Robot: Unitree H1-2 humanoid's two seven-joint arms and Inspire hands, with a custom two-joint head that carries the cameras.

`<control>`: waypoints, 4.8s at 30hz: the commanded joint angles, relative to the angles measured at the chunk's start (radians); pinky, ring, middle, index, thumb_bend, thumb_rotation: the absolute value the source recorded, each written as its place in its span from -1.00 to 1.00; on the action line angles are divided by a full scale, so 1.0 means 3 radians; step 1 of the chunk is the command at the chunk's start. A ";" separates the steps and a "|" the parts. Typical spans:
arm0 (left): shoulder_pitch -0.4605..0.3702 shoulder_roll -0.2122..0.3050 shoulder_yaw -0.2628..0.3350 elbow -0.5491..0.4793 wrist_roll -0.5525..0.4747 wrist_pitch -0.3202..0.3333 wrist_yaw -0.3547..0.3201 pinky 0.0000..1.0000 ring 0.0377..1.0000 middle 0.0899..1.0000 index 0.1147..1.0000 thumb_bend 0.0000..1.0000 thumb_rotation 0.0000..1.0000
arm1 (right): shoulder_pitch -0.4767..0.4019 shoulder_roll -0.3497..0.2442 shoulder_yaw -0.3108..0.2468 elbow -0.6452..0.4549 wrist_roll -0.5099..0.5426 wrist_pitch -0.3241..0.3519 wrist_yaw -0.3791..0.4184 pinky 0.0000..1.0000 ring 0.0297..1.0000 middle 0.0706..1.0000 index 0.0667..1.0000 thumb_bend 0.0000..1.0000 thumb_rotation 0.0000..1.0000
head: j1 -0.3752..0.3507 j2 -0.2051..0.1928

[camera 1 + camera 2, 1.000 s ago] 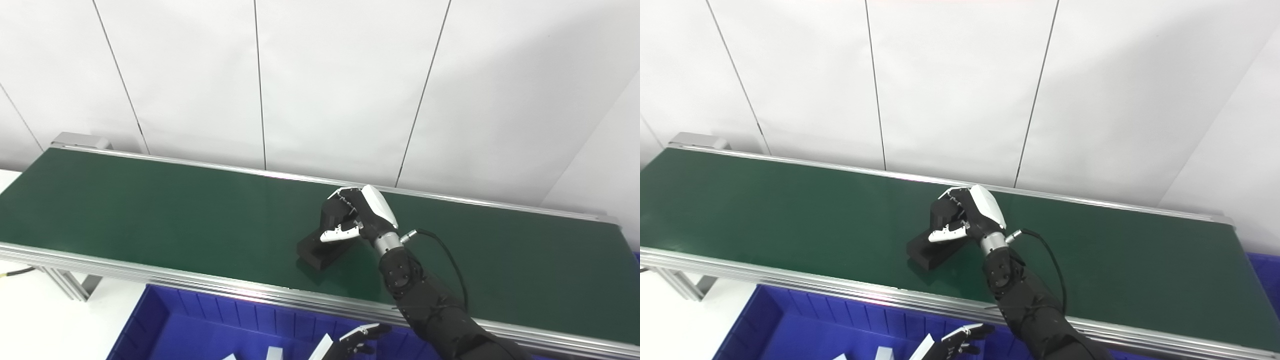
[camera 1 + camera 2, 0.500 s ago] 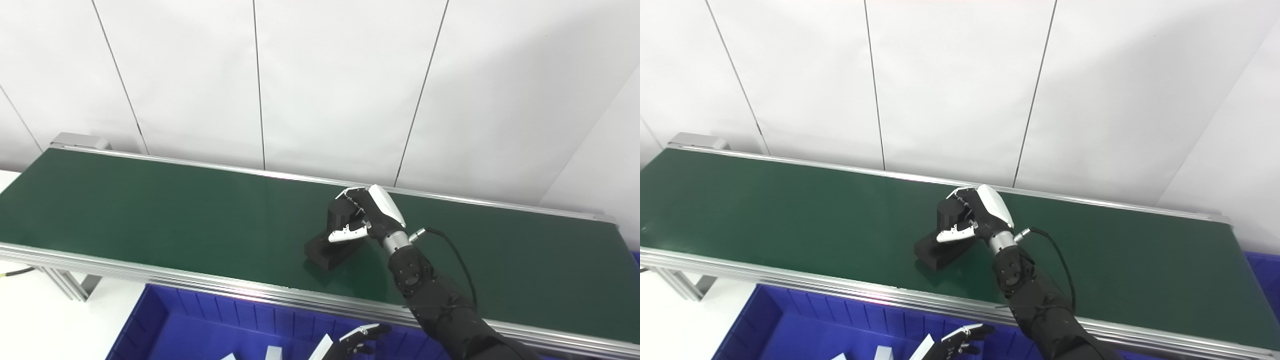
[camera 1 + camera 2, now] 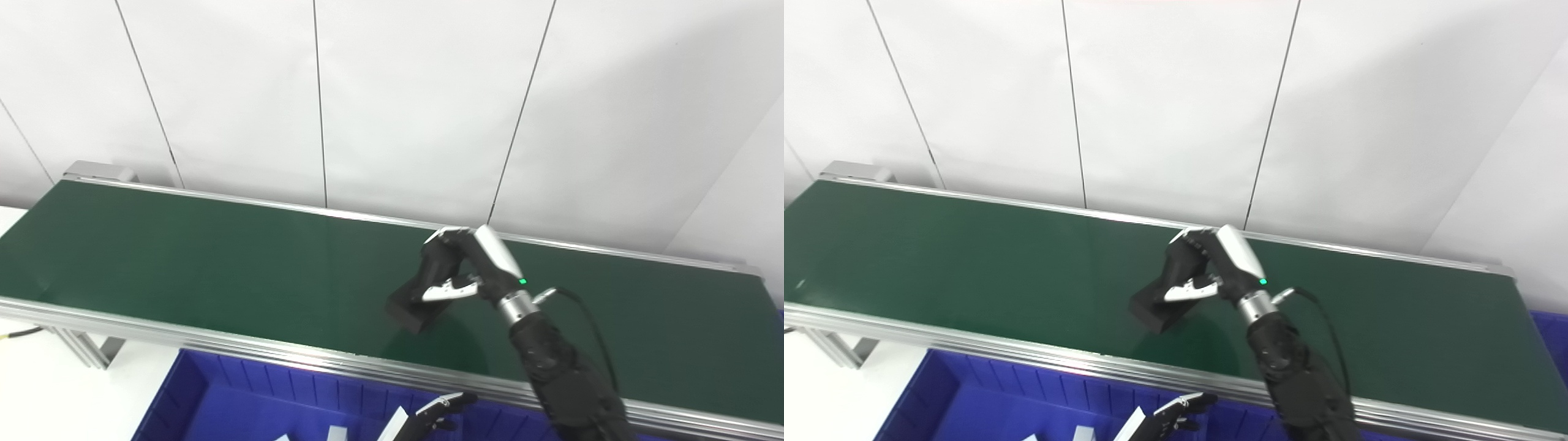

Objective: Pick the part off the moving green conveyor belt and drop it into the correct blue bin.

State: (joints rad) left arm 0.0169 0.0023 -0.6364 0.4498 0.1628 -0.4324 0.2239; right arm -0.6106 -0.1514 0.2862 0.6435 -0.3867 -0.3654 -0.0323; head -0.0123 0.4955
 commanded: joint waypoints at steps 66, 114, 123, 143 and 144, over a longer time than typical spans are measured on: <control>-0.0091 0.0297 0.1882 -0.0473 -0.1315 -0.0048 -0.2336 0.94 0.88 0.82 0.80 0.82 0.95 | 0.2449 -0.0747 -0.1223 -0.3216 -0.0590 0.1986 0.0294 -0.36 -0.26 -0.17 -0.08 0.06 -1.00 | -0.3679 0.1140; -0.0040 0.0213 0.1843 -0.0645 -0.1141 -0.0124 -0.2248 0.80 0.79 0.78 0.74 0.69 0.99 | 0.2558 -0.0774 -0.0131 -0.2182 -0.1283 0.1395 -0.0120 -0.47 -0.37 -0.25 -0.06 0.05 -1.00 | -0.3367 0.1259; -0.0007 0.0202 0.1820 -0.0697 -0.1092 -0.0117 -0.2201 0.78 0.79 0.77 0.74 0.70 0.99 | 0.2577 -0.0797 -0.0127 -0.2200 -0.1220 0.1370 -0.0177 -0.39 -0.25 -0.19 -0.01 0.05 -0.99 | -0.3333 0.1260; 0.0015 0.0213 0.1792 -0.0736 -0.1024 -0.0118 -0.2153 0.78 0.79 0.79 0.76 0.69 1.00 | 0.2586 -0.0898 -0.0076 -0.2232 -0.1156 0.1351 -0.0148 0.10 0.35 0.46 0.39 0.93 -0.25 | -0.3281 0.1244; 0.0015 0.0214 0.1791 -0.0737 -0.1014 -0.0117 -0.2146 0.78 0.79 0.79 0.76 0.70 1.00 | 0.2585 -0.0898 -0.0075 -0.2231 -0.1155 0.1351 -0.0149 0.11 0.35 0.46 0.40 0.93 -0.25 | -0.3281 0.1244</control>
State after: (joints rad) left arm 0.0293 0.0627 -0.0947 0.2607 -0.1427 -0.4292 -0.4235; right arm 0.1746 -0.4051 0.2678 0.0009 -0.7356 0.1070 -0.0564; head -0.9971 0.8682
